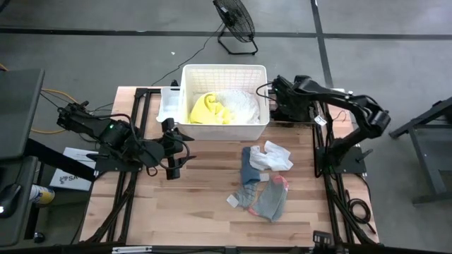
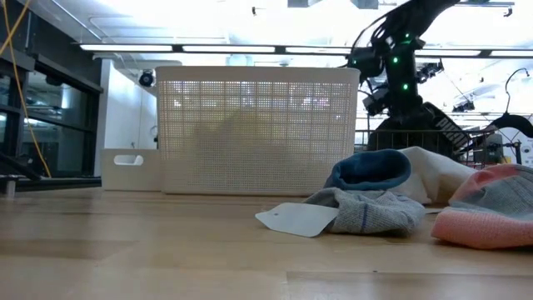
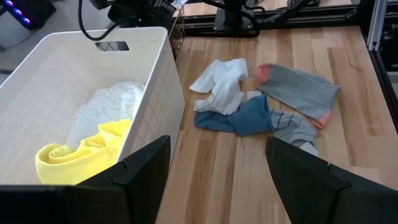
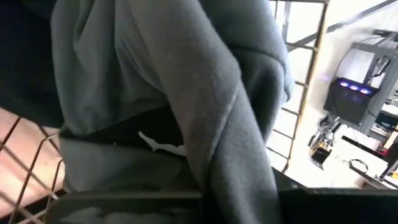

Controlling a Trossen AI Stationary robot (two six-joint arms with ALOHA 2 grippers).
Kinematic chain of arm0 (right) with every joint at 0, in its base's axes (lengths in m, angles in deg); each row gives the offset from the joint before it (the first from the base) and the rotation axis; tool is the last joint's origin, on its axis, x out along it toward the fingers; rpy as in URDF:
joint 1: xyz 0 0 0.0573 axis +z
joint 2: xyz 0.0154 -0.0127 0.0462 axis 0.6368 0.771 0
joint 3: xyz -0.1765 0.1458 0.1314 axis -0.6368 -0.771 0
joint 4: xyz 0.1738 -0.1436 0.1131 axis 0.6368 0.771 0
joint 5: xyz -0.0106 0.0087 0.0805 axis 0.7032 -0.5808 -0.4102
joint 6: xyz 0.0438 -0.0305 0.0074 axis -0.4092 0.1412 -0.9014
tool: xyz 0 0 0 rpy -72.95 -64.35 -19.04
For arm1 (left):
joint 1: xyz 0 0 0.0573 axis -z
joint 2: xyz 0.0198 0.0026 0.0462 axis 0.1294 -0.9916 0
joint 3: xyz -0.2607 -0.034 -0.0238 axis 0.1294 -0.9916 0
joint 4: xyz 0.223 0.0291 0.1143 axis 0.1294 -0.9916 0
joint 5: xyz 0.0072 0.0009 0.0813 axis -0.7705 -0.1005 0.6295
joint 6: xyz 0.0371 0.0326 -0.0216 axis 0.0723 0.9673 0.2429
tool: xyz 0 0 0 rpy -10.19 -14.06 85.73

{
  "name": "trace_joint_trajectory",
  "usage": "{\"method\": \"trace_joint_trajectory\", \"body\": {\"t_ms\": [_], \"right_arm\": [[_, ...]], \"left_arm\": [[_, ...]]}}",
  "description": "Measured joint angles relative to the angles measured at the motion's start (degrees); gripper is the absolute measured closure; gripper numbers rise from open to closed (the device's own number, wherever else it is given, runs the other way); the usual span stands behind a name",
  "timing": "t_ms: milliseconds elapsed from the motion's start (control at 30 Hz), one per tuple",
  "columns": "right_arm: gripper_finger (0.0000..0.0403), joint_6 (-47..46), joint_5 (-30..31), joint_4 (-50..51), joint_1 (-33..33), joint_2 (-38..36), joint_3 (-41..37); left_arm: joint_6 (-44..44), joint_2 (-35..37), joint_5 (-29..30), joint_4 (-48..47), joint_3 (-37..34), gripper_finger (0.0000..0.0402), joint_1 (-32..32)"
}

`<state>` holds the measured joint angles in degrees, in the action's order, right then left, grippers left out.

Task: Pick & Place Cloths
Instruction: Put the gray shorts into the wire basket

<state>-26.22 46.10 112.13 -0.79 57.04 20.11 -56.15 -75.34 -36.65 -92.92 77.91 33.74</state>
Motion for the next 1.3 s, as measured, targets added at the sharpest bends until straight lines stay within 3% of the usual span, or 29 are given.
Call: {"method": "trace_joint_trajectory", "body": {"t_ms": [467,1000,1100,1300], "right_arm": [[0.0385,0.4,-11.9,-6.5,-4.5,4.8,0.0],[0.0378,-4.0,-12.3,-7.5,-5.9,8.0,0.0],[0.0356,-4.7,-11.9,-7.5,-5.9,8.0,0.0],[0.0271,-10.3,-11.8,-7.5,-5.9,7.9,0.0]], "left_arm": [[-1.6,0.0,0.0,-0.4,0.0,0.0144,0.0],[-3.2,0.0,-0.1,-0.6,0.0,0.0145,0.0],[-3.2,0.0,-0.1,-0.6,0.0,0.0144,0.0],[-4.5,0.0,-0.2,-1.5,0.0,0.0144,0.0]]}}
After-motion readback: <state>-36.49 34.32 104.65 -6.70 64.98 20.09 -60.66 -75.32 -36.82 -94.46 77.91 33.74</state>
